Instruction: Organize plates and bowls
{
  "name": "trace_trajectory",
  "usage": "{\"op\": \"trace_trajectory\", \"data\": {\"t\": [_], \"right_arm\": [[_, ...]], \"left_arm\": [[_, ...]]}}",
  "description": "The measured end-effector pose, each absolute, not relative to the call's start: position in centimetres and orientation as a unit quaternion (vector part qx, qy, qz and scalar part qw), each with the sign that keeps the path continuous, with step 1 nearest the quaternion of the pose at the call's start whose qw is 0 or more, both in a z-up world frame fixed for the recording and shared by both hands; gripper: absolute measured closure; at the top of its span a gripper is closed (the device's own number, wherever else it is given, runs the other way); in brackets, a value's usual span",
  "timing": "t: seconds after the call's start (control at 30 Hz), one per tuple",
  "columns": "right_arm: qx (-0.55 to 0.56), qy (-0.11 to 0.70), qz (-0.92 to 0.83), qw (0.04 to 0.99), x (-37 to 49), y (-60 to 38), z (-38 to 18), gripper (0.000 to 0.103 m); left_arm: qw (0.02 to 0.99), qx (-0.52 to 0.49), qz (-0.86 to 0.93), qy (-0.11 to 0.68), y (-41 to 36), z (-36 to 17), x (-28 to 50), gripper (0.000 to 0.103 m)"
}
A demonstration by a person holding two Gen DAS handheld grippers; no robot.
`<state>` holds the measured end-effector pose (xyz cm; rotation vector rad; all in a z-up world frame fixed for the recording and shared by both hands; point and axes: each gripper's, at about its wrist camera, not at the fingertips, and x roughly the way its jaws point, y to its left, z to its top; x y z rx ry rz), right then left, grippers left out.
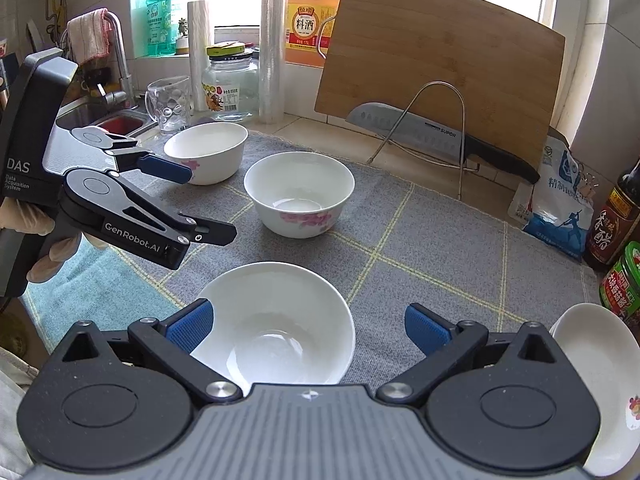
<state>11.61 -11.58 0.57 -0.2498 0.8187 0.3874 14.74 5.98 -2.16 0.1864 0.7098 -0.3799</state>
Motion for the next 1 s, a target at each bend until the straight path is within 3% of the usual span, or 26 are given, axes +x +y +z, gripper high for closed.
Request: {"op": "trace_trajectory", "data": {"t": [1.0], "right_arm": [[-0.116, 0.455, 0.292, 0.833, 27.9, -8.7, -1.5, 0.001]], "left_arm": [[0.916, 0.118, -0.193, 0.33, 3.2, -4.9, 19.1, 0.012]]}}
